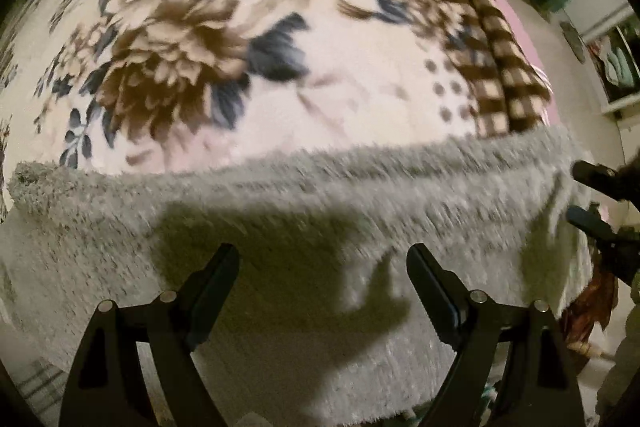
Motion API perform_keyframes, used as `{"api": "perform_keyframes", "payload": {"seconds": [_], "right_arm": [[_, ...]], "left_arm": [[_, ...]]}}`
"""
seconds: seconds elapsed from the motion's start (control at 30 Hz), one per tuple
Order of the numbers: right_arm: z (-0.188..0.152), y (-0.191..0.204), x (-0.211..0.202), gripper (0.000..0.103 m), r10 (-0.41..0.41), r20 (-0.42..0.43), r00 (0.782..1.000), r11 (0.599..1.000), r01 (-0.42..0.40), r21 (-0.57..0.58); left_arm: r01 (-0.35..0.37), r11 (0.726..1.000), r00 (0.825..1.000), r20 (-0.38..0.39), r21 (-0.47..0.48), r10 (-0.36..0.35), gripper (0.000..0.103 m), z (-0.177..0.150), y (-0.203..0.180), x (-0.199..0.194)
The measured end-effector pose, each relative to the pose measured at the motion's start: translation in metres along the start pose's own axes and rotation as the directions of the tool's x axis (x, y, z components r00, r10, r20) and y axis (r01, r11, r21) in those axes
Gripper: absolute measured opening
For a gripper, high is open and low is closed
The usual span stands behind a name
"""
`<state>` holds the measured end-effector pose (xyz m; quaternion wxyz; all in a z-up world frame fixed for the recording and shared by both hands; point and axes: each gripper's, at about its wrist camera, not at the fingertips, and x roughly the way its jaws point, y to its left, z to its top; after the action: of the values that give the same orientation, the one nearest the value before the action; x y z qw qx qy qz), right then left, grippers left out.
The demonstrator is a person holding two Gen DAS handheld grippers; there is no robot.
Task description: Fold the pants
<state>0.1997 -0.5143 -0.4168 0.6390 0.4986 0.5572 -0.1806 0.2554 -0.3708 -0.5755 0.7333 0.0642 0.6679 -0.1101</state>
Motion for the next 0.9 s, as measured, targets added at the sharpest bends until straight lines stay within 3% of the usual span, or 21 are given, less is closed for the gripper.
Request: {"api": "perform_keyframes", "payload": {"seconds": [0.1, 0.13, 0.17, 0.3, 0.43, 0.53, 0.6, 0.67, 0.77, 0.83, 0.9], "right_arm": [[0.005, 0.019, 0.035, 0.051, -0.085, -0.058, 0.995, 0.996, 0.084, -0.029], [0.004, 0.019, 0.039, 0.035, -0.108, -0.054, 0.993, 0.994, 0.107, -0.023], [0.003, 0.019, 0.041, 0.007, -0.148, -0.037, 0.988, 0.989, 0.148, -0.007], [-0.008, 0.040, 0.002, 0.006, -0.138, 0.133, 0.981, 0.988, 0.145, -0.046], [-0.006, 0.062, -0.008, 0.005, -0.129, 0.183, 0.975, 0.984, 0.148, -0.095], [0.006, 0.068, 0.031, 0.009, -0.168, 0.080, 0.983, 0.974, 0.177, -0.138], [0.003, 0.071, 0.043, 0.026, -0.207, 0.033, 0.978, 0.966, 0.210, -0.153], [-0.011, 0.081, 0.034, 0.050, -0.187, 0.064, 0.980, 0.962, 0.196, -0.190], [-0.051, 0.121, 0.034, 0.053, -0.123, 0.016, 0.992, 0.943, 0.122, -0.311], [-0.087, 0.159, 0.052, 0.053, -0.108, -0.067, 0.992, 0.913, 0.072, -0.402], [-0.130, 0.203, 0.085, 0.053, -0.086, -0.190, 0.978, 0.871, -0.018, -0.491]], "left_arm": [[-0.010, 1.000, 1.000, 0.009, -0.025, 0.010, 0.085, 0.011, 0.007, -0.001], [-0.012, 1.000, 1.000, 0.012, -0.029, 0.013, 0.085, 0.013, 0.009, -0.002], [-0.010, 0.999, 1.000, 0.014, -0.032, 0.011, 0.085, 0.015, 0.012, -0.004], [0.002, 0.997, 0.999, 0.039, -0.074, 0.001, 0.085, 0.019, 0.033, -0.020], [0.007, 0.988, 0.999, 0.042, -0.153, -0.001, 0.085, 0.024, 0.074, -0.027], [-0.007, 0.978, 0.999, 0.047, -0.211, 0.017, 0.085, 0.015, 0.111, -0.031], [-0.006, 0.963, 0.999, 0.047, -0.270, 0.020, 0.085, 0.009, 0.143, -0.034], [-0.002, 0.947, 0.999, 0.047, -0.321, 0.018, 0.085, -0.005, 0.175, -0.041], [-0.025, 0.914, 0.997, 0.057, -0.406, 0.053, 0.085, -0.021, 0.231, -0.055], [-0.055, 0.891, 0.995, 0.049, -0.451, 0.086, 0.085, -0.030, 0.265, -0.056], [-0.098, 0.876, 0.991, 0.031, -0.471, 0.128, 0.085, -0.036, 0.294, -0.056]]}}
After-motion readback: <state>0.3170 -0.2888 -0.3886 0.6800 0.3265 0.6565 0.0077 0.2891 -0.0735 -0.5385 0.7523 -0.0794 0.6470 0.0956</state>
